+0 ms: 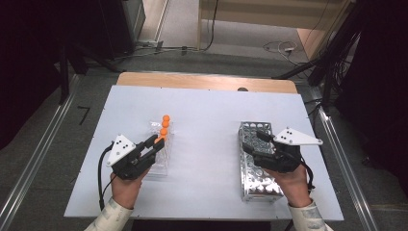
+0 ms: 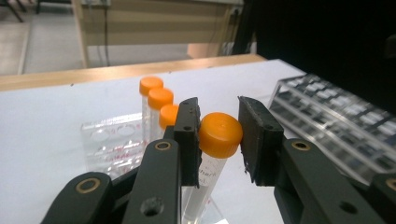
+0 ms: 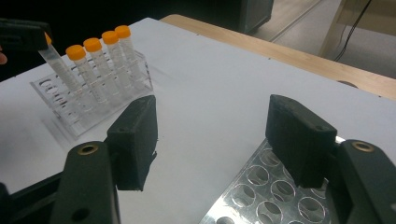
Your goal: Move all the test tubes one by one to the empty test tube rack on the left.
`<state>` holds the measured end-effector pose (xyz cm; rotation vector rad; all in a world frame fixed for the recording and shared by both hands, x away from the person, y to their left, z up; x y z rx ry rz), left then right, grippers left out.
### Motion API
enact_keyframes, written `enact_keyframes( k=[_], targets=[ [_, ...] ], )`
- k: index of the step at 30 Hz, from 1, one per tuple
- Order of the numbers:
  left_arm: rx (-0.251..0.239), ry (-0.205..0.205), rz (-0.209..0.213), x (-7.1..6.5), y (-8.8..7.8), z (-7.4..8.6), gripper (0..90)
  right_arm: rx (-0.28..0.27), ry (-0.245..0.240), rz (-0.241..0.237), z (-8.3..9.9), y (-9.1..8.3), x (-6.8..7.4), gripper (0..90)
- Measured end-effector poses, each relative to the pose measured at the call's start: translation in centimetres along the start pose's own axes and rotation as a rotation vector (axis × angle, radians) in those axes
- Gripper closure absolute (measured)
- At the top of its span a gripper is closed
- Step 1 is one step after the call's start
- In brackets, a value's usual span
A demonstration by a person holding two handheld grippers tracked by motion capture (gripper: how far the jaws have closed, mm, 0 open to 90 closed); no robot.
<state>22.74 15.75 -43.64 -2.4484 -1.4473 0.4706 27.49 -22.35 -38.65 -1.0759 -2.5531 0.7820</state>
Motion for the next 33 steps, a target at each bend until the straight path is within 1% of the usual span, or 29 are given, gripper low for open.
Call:
enact_keyframes(
  k=[2, 4, 7, 12, 13, 17, 18, 20, 22, 26, 31, 33],
  targets=[
    [0.006, 0.0, -0.006, -0.2, 0.1, 0.3, 69.8, -0.001, 0.003, 0.001, 0.0, 0.0, 0.0, 32.6],
    [0.005, 0.001, -0.025, -0.3, 0.0, 0.4, 69.8, -0.007, -0.003, 0.0, -0.1, -0.1, 0.0, 32.6],
    [-0.006, 0.007, -0.038, -0.4, 0.0, 0.5, 69.8, -0.009, 0.004, 0.006, 0.0, -0.3, -0.2, 32.6],
    [0.002, 0.055, -0.074, -1.1, 0.2, 0.4, 69.9, -0.005, 0.014, 0.011, 0.1, -0.2, -0.4, 32.6],
    [0.002, 0.057, -0.081, -1.2, 0.3, 0.4, 69.9, -0.006, 0.012, 0.01, 0.0, -0.2, -0.4, 32.6],
    [0.0, 0.04, -0.1, -1.1, 0.5, 0.6, 69.7, -0.007, 0.001, 0.009, 0.0, -0.1, -0.2, 32.6],
    [0.006, 0.045, -0.116, -1.1, 0.5, 0.6, 68.2, -0.007, 0.0, 0.01, 0.0, -0.1, -0.1, 32.7],
    [0.021, 0.049, -0.128, -1.0, 0.7, 0.8, 59.8, -0.008, 0.001, 0.007, -0.1, -0.1, 0.0, 32.7],
    [0.021, 0.035, -0.113, -0.9, 0.8, 0.8, 61.8, -0.009, 0.0, 0.007, -0.1, -0.2, 0.1, 32.7],
    [0.021, 0.028, -0.107, -0.7, 0.8, 0.9, 61.8, -0.006, 0.005, 0.005, 0.0, 0.0, -0.2, 32.7],
    [0.019, 0.013, -0.089, -0.6, 0.7, 0.8, 55.7, -0.001, 0.013, 0.012, 0.1, 0.0, -0.4, 32.7],
    [0.017, 0.006, -0.087, -0.5, 0.6, 0.8, 51.5, -0.003, 0.015, 0.012, 0.1, 0.0, -0.4, 32.6]
  ],
)
Point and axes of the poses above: each handheld gripper's, and its own axes: y roughly forward along the jaws, z roughly out of its underside, x roughly to its left, the point moved 1 cm from there along y, roughly forward along the jaws, and after that the axes turned 7 degrees about x, right-handed, at the moved point
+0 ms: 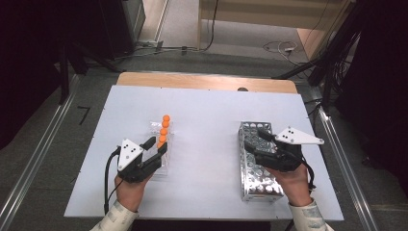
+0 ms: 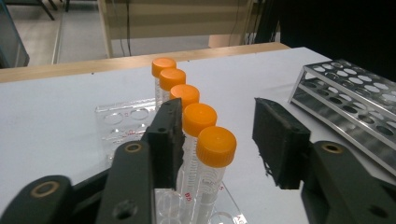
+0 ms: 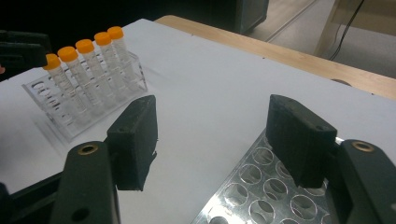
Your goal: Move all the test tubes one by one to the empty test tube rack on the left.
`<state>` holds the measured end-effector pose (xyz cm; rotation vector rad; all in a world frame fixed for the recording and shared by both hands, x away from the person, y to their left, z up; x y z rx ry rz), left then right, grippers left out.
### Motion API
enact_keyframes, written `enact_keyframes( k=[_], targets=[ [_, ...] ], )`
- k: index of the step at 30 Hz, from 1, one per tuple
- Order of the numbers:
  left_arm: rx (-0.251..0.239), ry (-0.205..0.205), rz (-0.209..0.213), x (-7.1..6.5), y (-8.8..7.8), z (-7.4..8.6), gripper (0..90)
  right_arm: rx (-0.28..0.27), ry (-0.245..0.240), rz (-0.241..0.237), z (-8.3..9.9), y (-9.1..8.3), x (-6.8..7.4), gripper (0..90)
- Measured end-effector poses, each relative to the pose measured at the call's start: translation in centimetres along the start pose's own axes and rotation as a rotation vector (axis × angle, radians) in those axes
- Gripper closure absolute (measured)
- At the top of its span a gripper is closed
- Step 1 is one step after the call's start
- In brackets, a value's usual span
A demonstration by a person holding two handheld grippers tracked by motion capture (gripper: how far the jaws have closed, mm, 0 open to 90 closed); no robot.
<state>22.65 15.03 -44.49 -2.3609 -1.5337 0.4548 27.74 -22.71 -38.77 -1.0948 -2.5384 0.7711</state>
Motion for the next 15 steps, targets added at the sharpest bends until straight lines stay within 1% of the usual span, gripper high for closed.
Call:
enact_keyframes(
  k=[5, 10, 13, 15],
  targets=[
    [-0.004, -0.001, -0.006, 0.2, -0.1, -0.1, 40.4, 0.002, -0.001, 0.007, 0.2, 0.2, -0.1, 32.2],
    [0.001, -0.02, -0.025, 0.6, -0.1, -0.3, 28.9, 0.008, 0.021, 0.024, 0.7, 0.9, -1.0, 32.2],
    [0.007, -0.036, -0.026, 1.1, -0.1, -0.3, 24.4, 0.012, 0.038, 0.036, 1.1, 1.1, -1.6, 32.2],
    [0.009, -0.049, -0.02, 1.4, -0.1, -0.4, 23.2, 0.011, 0.05, 0.045, 1.2, 1.1, -1.9, 32.2]
  ],
)
Point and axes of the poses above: each handheld gripper's, and its own axes: y roughly forward along the jaws, z roughly out of its underside, x roughly to its left, the point moved 1 cm from there along y, roughly forward along the jaws, and after that the axes turned 7 degrees about x, right-handed, at the moved point
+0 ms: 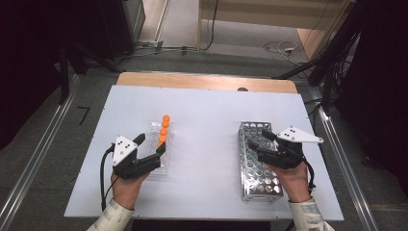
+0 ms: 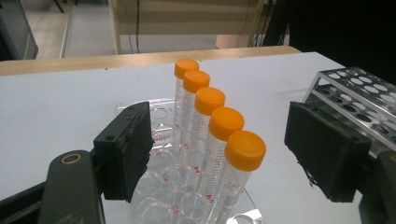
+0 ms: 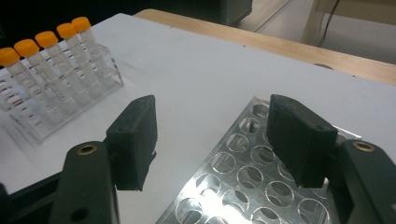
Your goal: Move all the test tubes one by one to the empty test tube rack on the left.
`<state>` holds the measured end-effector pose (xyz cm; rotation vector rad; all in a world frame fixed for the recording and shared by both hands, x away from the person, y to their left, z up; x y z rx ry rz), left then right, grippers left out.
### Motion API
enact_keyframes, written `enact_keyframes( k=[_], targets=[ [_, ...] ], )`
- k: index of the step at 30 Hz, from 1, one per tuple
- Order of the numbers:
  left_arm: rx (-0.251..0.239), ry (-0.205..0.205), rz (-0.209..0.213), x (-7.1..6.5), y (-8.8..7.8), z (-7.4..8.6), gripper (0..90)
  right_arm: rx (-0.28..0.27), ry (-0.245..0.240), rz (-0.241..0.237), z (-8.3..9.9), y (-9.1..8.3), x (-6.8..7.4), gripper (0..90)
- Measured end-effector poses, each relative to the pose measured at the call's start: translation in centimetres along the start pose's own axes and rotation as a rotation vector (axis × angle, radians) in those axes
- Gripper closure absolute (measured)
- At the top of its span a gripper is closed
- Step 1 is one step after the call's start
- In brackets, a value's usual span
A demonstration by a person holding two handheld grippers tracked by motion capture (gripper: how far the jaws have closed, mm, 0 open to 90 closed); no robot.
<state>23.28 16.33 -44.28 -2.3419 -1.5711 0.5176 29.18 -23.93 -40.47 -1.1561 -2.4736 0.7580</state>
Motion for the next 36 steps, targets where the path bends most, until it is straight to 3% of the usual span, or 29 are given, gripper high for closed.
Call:
enact_keyframes(
  k=[5, 13, 26, 36],
  targets=[
    [-0.005, -0.035, -0.011, 1.1, -0.3, -0.1, 22.0, -0.009, 0.011, 0.017, 0.4, -0.2, -0.5, 32.2],
    [-0.005, -0.07, -0.072, 3.6, -1.0, 0.2, 20.6, -0.024, 0.047, 0.06, 1.6, -0.8, -1.9, 31.7],
    [0.025, -0.06, -0.163, 6.2, -2.0, 1.9, 19.7, -0.002, 0.097, 0.149, 4.4, -2.5, -4.3, 31.1],
    [0.04, -0.065, -0.201, 7.6, -2.8, 2.9, 18.9, 0.027, 0.143, 0.198, 6.9, -4.2, -6.2, 29.6]
  ],
)
Point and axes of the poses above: each handheld gripper's, and its own axes: y roughly forward along the jaws, z roughly out of its underside, x roughly to its left, the point moved 1 cm from there along y, roughly forward along the jaws, and after that the axes turned 7 degrees about x, right-handed, at the moved point
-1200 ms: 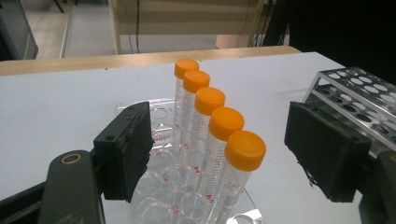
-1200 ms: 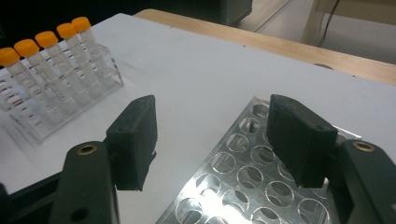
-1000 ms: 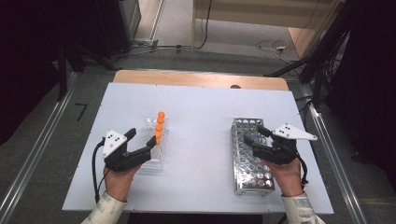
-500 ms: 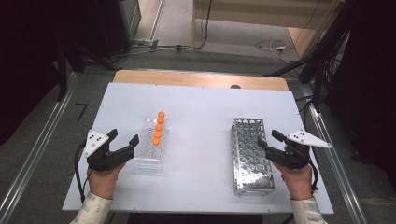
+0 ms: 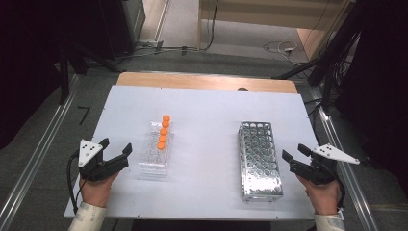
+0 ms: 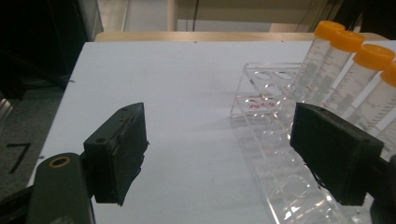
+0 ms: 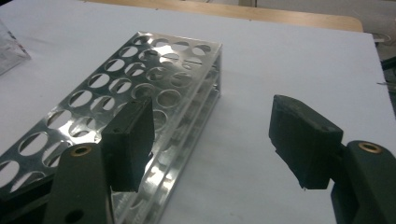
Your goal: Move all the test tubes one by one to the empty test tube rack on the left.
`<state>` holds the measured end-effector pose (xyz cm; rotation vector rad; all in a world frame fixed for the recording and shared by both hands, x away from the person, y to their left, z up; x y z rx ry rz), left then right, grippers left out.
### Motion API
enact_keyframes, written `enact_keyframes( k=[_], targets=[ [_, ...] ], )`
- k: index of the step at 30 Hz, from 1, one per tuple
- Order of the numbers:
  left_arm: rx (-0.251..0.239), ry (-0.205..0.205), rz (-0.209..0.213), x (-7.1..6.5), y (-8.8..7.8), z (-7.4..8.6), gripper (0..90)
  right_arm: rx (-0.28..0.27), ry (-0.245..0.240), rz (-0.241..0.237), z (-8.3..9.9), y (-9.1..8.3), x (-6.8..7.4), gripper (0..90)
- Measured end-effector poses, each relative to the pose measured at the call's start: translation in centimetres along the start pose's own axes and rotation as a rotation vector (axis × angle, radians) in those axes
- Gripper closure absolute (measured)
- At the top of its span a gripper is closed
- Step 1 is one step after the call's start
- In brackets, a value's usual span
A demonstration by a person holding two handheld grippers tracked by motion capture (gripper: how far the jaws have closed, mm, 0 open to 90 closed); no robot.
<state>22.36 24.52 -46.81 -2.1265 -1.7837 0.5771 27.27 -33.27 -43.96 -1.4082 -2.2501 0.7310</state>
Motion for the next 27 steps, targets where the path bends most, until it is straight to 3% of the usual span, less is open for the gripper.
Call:
enact_keyframes(
  k=[10, 19, 22, 27],
  targets=[
    [0.008, -0.012, -0.029, 1.8, -1.3, 1.1, 18.9, 0.005, 0.056, 0.051, 1.8, -1.2, -2.2, 29.6],
    [0.041, -0.027, -0.029, 2.5, -2.1, 2.4, 18.9, 0.021, 0.108, 0.097, 3.4, -1.9, -3.7, 29.2],
    [0.07, -0.057, -0.007, 2.8, -1.9, 3.0, 18.9, 0.034, 0.128, 0.113, 4.1, -2.1, -4.3, 24.6],
    [0.114, -0.071, -0.001, 3.1, -1.2, 3.4, 17.4, 0.056, 0.151, 0.145, 4.9, -2.1, -4.7, 17.5]
  ],
)
Point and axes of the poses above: each handheld gripper's, and its own axes: y roughly forward along the jaws, z roughly out of its underside, x roughly to its left, the point moved 1 cm from there along y, roughly forward along the jaws, and after that the axes turned 7 degrees about x, right-handed, at the moved point
